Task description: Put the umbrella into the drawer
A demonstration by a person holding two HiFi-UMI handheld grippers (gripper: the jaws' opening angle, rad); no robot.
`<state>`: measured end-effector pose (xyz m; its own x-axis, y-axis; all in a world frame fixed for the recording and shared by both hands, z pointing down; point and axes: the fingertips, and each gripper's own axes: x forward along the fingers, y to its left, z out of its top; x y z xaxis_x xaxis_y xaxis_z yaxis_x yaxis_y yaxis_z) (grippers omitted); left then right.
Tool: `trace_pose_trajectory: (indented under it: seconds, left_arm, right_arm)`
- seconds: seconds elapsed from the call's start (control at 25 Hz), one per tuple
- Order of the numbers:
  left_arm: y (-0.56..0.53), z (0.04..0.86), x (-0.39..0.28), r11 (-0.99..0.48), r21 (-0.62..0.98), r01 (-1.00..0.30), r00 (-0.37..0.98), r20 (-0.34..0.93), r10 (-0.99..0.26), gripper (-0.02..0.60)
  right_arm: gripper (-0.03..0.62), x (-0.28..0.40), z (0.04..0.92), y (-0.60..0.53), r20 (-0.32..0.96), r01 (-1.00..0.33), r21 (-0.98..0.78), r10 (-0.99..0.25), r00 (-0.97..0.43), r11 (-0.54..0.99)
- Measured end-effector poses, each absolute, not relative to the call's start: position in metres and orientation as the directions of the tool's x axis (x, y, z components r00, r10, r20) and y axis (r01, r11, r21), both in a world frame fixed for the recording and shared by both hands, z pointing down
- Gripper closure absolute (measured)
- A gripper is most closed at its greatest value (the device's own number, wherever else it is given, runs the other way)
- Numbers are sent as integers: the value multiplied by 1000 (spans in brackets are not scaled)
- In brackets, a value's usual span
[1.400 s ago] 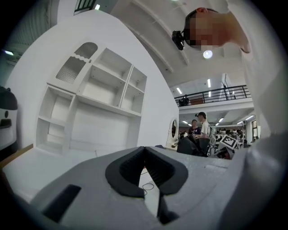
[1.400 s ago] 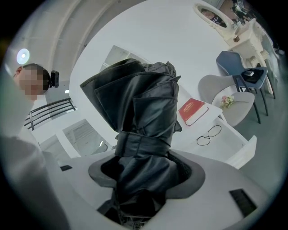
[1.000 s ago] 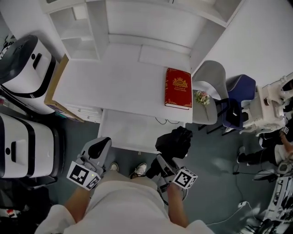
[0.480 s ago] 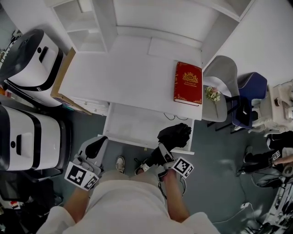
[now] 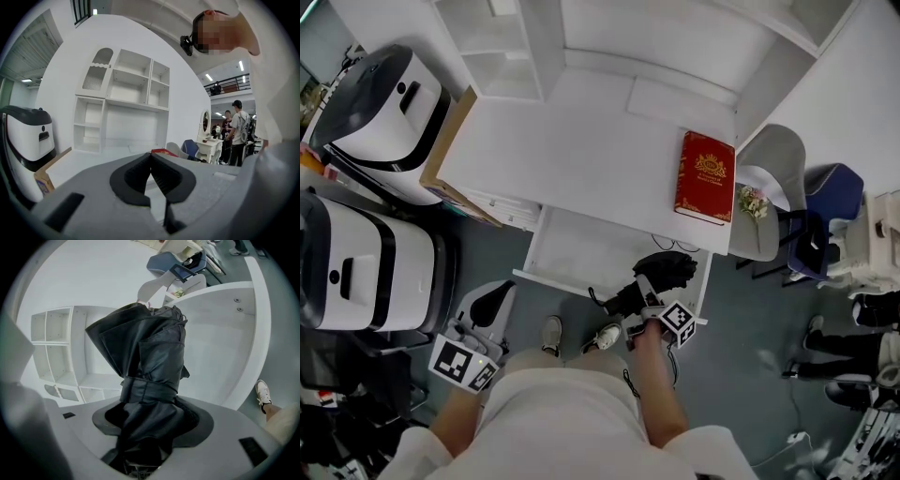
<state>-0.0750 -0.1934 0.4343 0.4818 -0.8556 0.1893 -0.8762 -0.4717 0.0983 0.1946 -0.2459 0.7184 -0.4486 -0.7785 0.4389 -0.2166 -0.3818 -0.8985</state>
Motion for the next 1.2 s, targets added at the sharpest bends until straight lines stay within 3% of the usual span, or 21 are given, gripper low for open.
trace_pose_trajectory:
  seconds: [0.72, 1.2]
  left_arm:
    - [-181, 436, -84, -359, 100, -928, 372, 191, -908, 567]
    - [-179, 438, -81, -314, 96, -945, 327, 211, -921, 566]
  right_arm:
    - [330, 196, 773, -294, 608, -239, -790, -677, -414, -564]
    - [329, 198, 813, -309, 761, -408, -649, -558, -332, -643]
